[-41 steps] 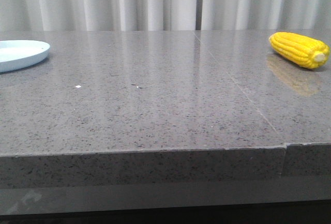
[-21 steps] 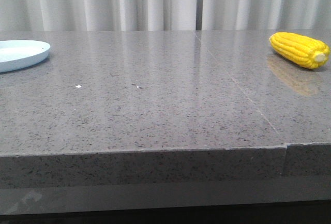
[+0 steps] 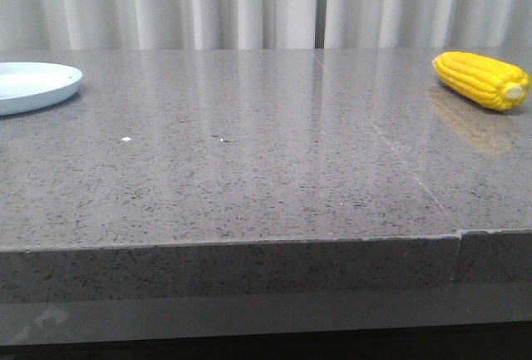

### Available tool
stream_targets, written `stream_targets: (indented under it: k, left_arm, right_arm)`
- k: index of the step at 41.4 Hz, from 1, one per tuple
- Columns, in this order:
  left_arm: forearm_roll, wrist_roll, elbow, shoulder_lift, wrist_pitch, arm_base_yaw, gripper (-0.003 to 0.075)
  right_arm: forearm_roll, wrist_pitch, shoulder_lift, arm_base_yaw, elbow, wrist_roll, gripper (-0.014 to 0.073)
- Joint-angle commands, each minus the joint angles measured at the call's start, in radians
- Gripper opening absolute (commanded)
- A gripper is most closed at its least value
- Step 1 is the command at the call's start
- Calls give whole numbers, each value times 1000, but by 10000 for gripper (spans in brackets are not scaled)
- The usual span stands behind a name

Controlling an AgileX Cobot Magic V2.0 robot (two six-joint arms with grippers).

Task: Place corn on plate with both arms
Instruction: 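Open the left gripper and grasp the rim of the white plate, then slide the white plate with the left gripper toward the table center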

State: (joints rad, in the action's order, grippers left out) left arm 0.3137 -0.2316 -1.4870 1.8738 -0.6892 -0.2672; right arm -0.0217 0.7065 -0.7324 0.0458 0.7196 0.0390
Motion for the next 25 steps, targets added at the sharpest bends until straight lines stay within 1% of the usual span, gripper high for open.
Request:
stream_targets:
  k: [1, 5, 13, 19, 25]
  left_arm:
    - [34, -1, -30, -108, 35, 36, -20]
    - [34, -3, -30, -153, 35, 83, -20]
    - [41, -3, -30, -209, 10, 216, -20]
    - [123, -3, -30, -197, -28, 322, -20]
    - [171, -3, -30, -171, -17, 419, -20]
  right_arm:
    - [7, -59, -2, 2, 31, -9, 602]
    - [7, -59, -2, 2, 31, -9, 602]
    - [7, -59, -2, 2, 31, -9, 602]
    - [7, -59, -2, 2, 31, -9, 602]
    - [7, -59, -2, 2, 31, -9, 602]
